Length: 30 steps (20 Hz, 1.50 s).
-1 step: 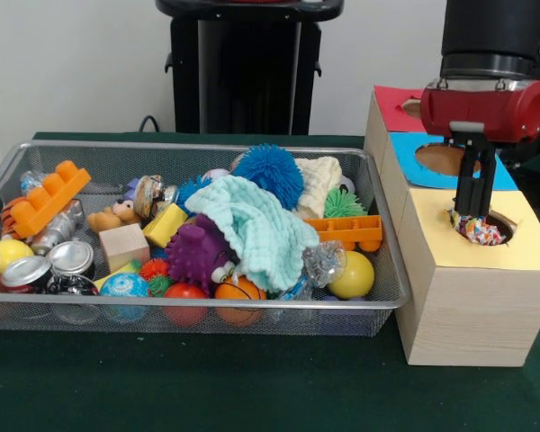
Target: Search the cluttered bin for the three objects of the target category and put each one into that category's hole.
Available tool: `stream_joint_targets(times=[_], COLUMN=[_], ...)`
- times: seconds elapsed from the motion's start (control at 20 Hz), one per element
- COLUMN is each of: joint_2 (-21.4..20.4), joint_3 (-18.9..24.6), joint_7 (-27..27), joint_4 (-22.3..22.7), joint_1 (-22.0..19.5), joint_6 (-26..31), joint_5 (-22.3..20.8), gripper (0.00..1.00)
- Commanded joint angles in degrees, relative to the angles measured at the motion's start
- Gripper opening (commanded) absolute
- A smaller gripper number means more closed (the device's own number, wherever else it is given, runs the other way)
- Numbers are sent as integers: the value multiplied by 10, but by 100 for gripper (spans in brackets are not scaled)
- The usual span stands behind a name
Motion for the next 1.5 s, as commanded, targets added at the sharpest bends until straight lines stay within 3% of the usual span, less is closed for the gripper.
stream_joint_targets(times=[0.05,0.4,0.65,1.2,1.5], joint_2=[38,34,23,1,-1], joint_3=[93,126,127,64,55], joint_7=[127,130,132,119,120], joint_4=[0,32,53,55,53], joint_1=[-28,-42,-36,-7,-2], joint_6=[-34,-40,-30,23,24], joint_5=[-4,-16,-9,14,17], gripper=[0,0,0,0,0])
